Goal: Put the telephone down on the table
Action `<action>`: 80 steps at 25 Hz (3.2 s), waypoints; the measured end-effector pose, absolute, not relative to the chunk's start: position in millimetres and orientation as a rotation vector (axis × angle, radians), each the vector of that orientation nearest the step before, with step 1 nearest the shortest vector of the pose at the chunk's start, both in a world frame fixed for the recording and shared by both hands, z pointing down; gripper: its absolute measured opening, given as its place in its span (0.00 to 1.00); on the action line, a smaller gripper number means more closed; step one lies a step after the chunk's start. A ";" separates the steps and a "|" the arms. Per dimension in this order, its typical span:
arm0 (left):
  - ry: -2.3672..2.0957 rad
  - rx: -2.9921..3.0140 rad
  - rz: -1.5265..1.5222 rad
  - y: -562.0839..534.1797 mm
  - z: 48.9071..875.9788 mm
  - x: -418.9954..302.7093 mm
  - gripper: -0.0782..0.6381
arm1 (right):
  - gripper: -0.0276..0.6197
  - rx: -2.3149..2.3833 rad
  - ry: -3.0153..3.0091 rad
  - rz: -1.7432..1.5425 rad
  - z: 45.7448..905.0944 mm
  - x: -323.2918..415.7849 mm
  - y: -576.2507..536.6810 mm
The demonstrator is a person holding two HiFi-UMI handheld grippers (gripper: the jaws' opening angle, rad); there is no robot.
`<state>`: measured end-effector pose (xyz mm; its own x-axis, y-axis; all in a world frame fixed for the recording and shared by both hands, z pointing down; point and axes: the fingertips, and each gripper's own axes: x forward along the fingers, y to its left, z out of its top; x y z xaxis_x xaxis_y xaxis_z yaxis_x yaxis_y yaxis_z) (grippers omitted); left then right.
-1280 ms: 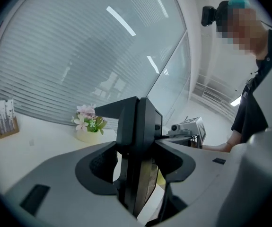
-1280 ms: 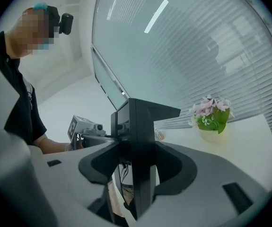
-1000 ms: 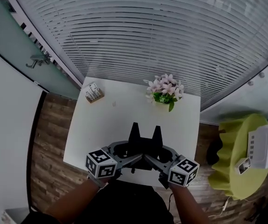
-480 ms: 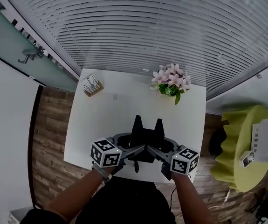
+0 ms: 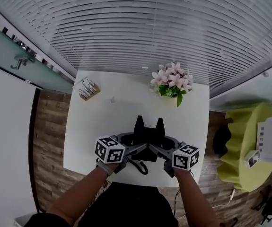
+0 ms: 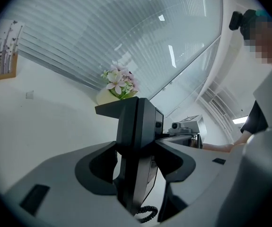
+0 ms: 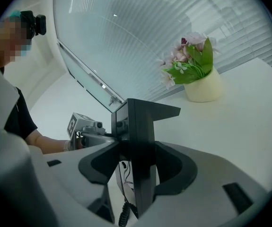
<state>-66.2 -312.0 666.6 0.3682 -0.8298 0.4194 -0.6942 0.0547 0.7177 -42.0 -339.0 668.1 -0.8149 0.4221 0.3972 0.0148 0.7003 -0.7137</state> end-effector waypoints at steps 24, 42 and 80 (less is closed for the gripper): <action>-1.314 1.563 -0.229 -342.6 730.0 -92.7 0.46 | 0.42 -0.285 -2.268 1.126 727.0 -69.3 -373.5; -1.318 1.576 -0.245 -348.8 735.9 -96.5 0.46 | 0.42 -0.282 -2.228 1.213 736.5 -71.5 -377.6; -1.795 2.075 0.020 -281.0 459.3 -67.5 0.48 | 0.44 -0.223 -2.876 0.389 455.9 -20.6 -329.3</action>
